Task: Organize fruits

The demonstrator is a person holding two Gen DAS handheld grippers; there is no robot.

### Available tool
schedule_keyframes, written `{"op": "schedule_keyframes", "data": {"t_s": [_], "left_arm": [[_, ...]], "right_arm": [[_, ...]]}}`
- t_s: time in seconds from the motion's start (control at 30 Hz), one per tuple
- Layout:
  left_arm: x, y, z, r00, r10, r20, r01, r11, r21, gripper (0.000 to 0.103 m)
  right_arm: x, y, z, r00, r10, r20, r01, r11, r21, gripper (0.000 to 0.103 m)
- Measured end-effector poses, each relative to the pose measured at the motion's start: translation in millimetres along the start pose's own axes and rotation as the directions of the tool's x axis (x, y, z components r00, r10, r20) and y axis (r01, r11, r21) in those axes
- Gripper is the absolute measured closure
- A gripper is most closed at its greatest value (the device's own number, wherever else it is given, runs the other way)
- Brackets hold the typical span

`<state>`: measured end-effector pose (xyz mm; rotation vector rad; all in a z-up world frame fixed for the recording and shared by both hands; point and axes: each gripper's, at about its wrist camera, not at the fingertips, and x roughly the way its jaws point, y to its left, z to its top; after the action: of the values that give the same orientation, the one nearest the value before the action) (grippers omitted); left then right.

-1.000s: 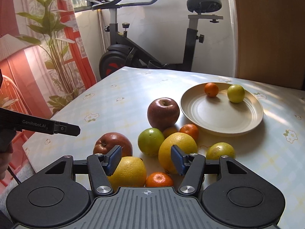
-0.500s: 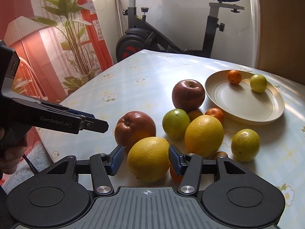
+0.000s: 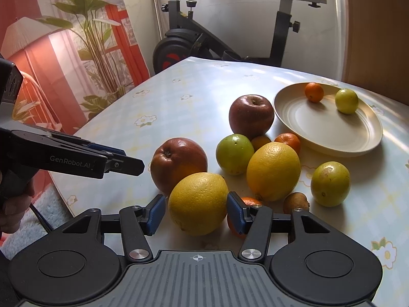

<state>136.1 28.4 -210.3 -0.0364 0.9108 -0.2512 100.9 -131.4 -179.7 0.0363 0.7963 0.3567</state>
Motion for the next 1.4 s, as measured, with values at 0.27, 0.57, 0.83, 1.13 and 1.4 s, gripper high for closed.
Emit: {"op": "schedule_keyframes", "data": {"t_s": [0.27, 0.57, 0.83, 1.13, 1.4], "left_arm": [[0, 0, -2, 1.0, 0.006, -0.001, -0.006, 1.0, -0.005, 0.06], [-1, 4, -4, 1.0, -0.01, -0.012, 0.01, 1.0, -0.03, 0.06], [-5, 8, -8, 1.0, -0.028, -0.011, 0.027, 0.998, -0.061, 0.06], [-6, -5, -2, 0.998, -0.069, 0.007, 0.069, 0.997, -0.024, 0.06], [-4, -32, 10, 0.986, -0.166, -0.023, 0.167, 0.985, 0.048, 0.06]], "right_arm": [[3, 8, 0, 1.0, -0.026, -0.009, 0.025, 0.998, -0.058, 0.047], [4, 17, -1, 0.997, -0.071, -0.012, 0.069, 0.989, -0.133, 0.055], [-3, 25, -6, 0.998, -0.029, -0.05, 0.021, 0.989, -0.144, 0.055], [-14, 19, -18, 0.998, -0.022, -0.064, 0.016, 0.996, -0.086, 0.054], [-16, 11, -23, 0.998, 0.009, -0.069, -0.011, 0.999, -0.037, 0.054]]}}
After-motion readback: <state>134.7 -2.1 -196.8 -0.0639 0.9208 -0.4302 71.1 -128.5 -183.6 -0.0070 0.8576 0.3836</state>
